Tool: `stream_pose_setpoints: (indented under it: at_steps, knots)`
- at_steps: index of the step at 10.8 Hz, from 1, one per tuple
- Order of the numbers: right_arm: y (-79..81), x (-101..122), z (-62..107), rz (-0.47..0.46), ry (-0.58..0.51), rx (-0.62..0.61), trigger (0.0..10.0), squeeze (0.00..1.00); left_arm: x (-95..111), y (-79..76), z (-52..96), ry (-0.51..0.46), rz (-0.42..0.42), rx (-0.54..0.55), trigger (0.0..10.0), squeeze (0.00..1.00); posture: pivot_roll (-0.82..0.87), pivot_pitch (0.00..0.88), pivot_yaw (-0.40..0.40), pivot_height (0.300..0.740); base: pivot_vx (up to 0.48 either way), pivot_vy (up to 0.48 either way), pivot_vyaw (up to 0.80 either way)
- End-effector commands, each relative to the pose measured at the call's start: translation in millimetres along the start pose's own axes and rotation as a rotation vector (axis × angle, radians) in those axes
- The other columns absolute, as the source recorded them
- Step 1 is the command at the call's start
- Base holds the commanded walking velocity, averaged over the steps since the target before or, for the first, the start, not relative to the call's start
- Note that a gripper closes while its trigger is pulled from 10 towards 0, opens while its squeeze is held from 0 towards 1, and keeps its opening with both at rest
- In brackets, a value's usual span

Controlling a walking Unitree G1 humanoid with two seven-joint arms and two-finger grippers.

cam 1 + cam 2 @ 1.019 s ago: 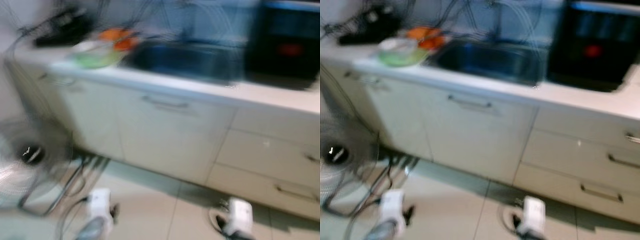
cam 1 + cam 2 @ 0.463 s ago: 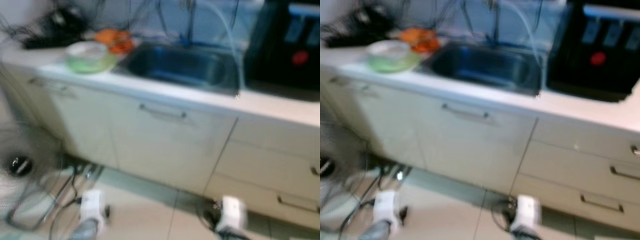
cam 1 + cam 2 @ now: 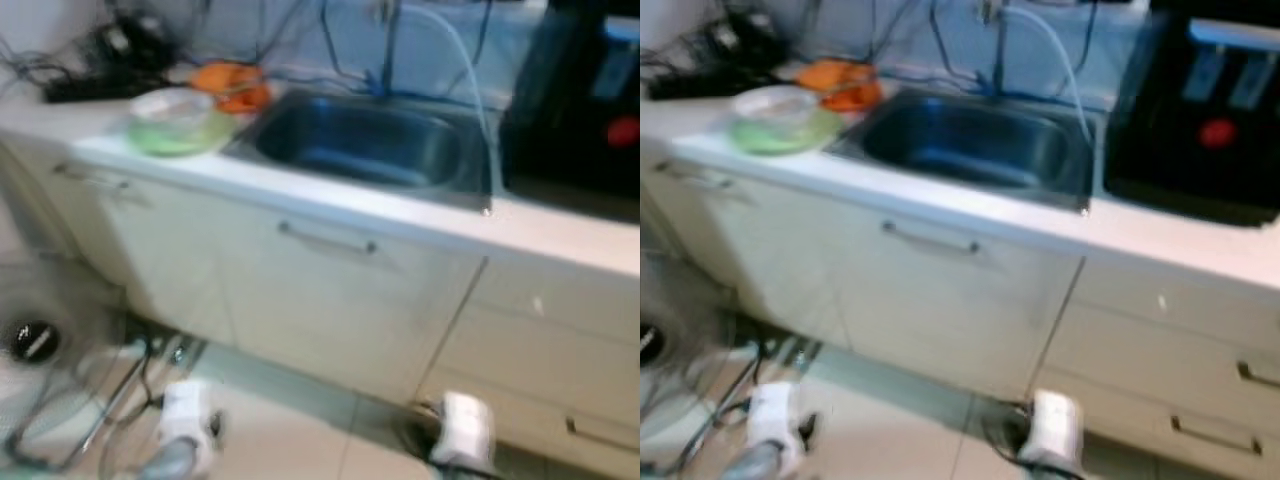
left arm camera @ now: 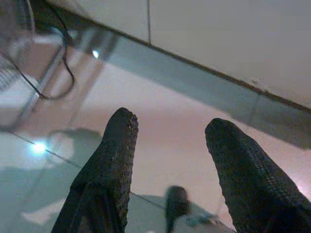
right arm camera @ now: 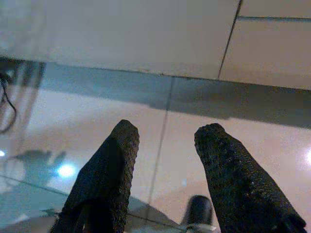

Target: Kitchen organization

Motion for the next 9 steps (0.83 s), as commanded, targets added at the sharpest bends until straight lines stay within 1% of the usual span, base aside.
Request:
stream_pose_setpoints:
  at_steps: [1, 6, 9]
  knots:
    - [-18.2, -3.4, 3.3, 0.005, 0.012, -0.042, 10.0, 0.00, 1.9, -16.1, -1.8, -0.004, 0.002, -0.036, 10.0, 0.00, 0.15, 0.000, 0.000, 0.740, 0.337, 0.000, -0.63]
    - [-16.9, -0.4, 2.7, 0.007, 0.000, -0.040, 10.0, 0.00, 1.3, -16.5, -1.7, -0.006, 0.012, -0.032, 10.0, 0.00, 0.16, 0.000, -0.004, 0.740, 0.327, 0.000, 0.00]
    - [-16.8, 1.4, 2.2, 0.004, -0.004, -0.044, 10.0, 0.00, 3.8, -17.3, -2.1, -0.015, 0.012, -0.033, 10.0, 0.00, 0.16, 0.000, -0.003, 0.740, 0.000, 0.000, 0.00]
Point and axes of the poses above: a point about 5 cm out from each wrist's last joint towards the gripper, its own z axis pointing back from the gripper into the wrist, its own x axis along the axis of the wrist's last joint, y = z × x, the point moved 6 cm from there along -z, pointing out of the wrist towards the gripper, and after that the axes turned 8 degrees about z, right-handed, at the moved point
